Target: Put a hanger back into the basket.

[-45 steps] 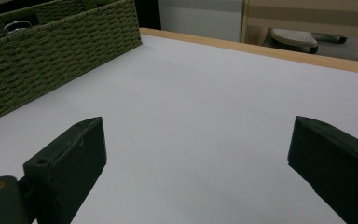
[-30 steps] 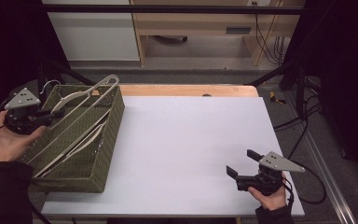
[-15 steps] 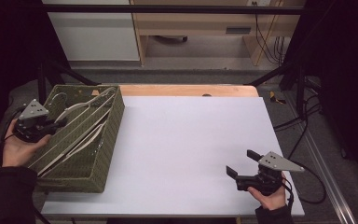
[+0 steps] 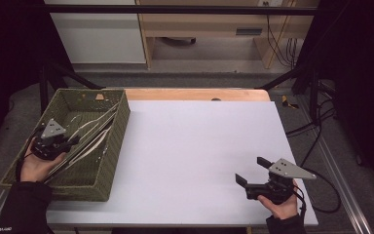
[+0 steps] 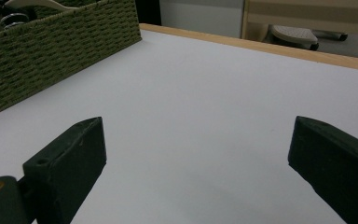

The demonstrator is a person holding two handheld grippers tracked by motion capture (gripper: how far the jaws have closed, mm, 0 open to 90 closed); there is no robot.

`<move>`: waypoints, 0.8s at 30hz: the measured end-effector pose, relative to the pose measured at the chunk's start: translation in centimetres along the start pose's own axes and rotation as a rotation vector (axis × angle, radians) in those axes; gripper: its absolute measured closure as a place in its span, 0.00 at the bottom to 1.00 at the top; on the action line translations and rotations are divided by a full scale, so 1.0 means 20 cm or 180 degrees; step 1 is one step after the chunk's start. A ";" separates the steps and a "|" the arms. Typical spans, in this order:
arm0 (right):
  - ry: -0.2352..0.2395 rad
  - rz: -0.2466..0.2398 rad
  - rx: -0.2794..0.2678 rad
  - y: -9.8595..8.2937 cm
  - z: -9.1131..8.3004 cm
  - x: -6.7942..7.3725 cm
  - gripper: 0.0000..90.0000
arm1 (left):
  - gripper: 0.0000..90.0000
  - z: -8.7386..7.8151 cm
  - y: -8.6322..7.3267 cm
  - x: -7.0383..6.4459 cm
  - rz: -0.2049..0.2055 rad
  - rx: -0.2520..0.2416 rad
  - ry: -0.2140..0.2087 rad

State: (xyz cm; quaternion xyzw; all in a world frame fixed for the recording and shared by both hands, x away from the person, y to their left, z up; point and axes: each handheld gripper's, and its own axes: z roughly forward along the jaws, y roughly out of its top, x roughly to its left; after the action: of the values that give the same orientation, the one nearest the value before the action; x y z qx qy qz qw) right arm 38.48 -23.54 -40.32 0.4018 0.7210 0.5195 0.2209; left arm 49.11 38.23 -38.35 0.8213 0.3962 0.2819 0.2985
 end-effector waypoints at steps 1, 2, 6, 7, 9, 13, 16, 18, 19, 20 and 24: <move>-0.0005 -0.0007 0.0003 0.00 0.00 0.00 0.06 | 0.92 0.01 -0.01 0.00 -0.0028 0.0030 -0.0028; -0.0002 -0.0014 0.0006 0.00 0.00 0.00 0.06 | 0.91 0.02 -0.01 0.00 -0.0027 0.0075 -0.0043; 0.0006 -0.0015 0.0015 0.00 0.00 0.00 0.06 | 0.87 0.06 -0.04 -0.01 -0.0107 0.0307 -0.0179; 0.0006 -0.0014 0.0014 0.00 0.00 0.00 0.06 | 0.86 0.07 -0.04 -0.01 -0.0101 0.0367 -0.0209; 0.0008 -0.0016 0.0014 0.00 0.00 0.00 0.06 | 0.84 0.08 -0.04 -0.01 -0.0115 0.0409 -0.0249; 0.0005 -0.0020 0.0016 0.00 0.00 0.00 0.06 | 0.82 0.07 -0.03 -0.02 -0.0197 0.0341 -0.0331; 0.0008 -0.0025 0.0014 0.00 0.00 0.00 0.06 | 0.78 0.04 -0.01 -0.02 -0.0183 0.0236 -0.0331; 0.0011 -0.0022 0.0012 0.00 0.00 0.00 0.06 | 0.77 0.01 0.00 -0.02 -0.0192 0.0172 -0.0363; 0.0011 -0.0027 0.0012 0.00 0.00 0.00 0.06 | 0.77 0.00 0.01 -0.02 -0.0168 0.0143 -0.0369; 0.0010 -0.0023 0.0016 0.00 0.00 0.00 0.06 | 0.77 -0.02 0.02 -0.02 -0.0156 0.0137 -0.0392; 0.0019 -0.0034 0.0007 0.00 0.00 0.00 0.06 | 0.76 -0.08 0.05 -0.04 -0.0177 -0.0078 -0.0406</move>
State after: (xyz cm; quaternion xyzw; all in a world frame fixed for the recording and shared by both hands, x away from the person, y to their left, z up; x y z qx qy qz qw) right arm 38.48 -23.47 -40.32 0.3966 0.7244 0.5187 0.2210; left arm 48.07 37.55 -36.67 0.8225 0.3955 0.2255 0.3409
